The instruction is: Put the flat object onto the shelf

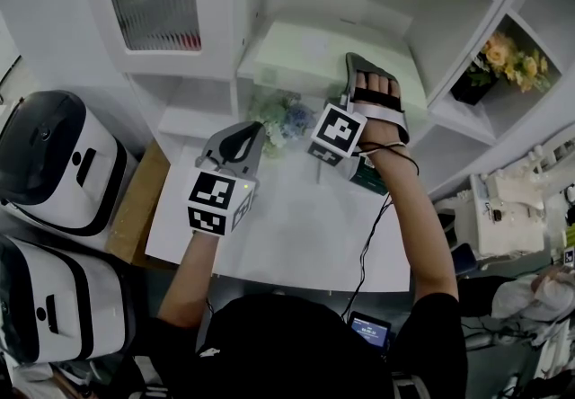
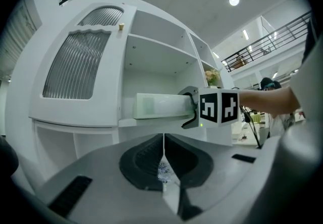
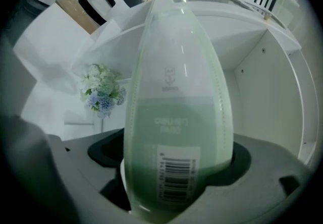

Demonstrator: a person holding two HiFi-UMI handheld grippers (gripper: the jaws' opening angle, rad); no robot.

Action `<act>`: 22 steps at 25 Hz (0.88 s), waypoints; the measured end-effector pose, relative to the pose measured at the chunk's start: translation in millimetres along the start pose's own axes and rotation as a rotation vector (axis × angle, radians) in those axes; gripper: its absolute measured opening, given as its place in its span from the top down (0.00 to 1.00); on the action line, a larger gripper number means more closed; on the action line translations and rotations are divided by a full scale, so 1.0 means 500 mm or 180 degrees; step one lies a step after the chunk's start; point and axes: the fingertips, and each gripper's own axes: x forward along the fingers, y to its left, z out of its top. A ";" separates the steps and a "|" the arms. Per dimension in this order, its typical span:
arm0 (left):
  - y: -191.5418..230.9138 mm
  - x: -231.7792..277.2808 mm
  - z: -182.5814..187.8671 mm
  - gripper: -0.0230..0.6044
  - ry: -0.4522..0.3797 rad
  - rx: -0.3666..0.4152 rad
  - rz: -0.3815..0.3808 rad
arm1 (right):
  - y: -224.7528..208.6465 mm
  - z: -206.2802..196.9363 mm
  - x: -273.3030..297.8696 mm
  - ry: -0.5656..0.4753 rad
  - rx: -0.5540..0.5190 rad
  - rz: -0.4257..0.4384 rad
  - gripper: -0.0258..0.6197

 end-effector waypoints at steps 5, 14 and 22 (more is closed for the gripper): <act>-0.003 0.005 -0.003 0.95 0.0009 0.0000 -0.0009 | -0.002 -0.004 0.014 0.0029 -0.0045 -0.0049 0.28; 0.002 0.004 -0.005 0.95 0.0022 -0.0008 -0.0001 | -0.013 -0.011 0.038 0.0012 -0.0110 -0.0214 0.25; 0.001 -0.001 0.005 0.95 0.0002 0.0008 -0.0025 | -0.016 0.006 0.009 -0.0224 0.0085 -0.0274 0.25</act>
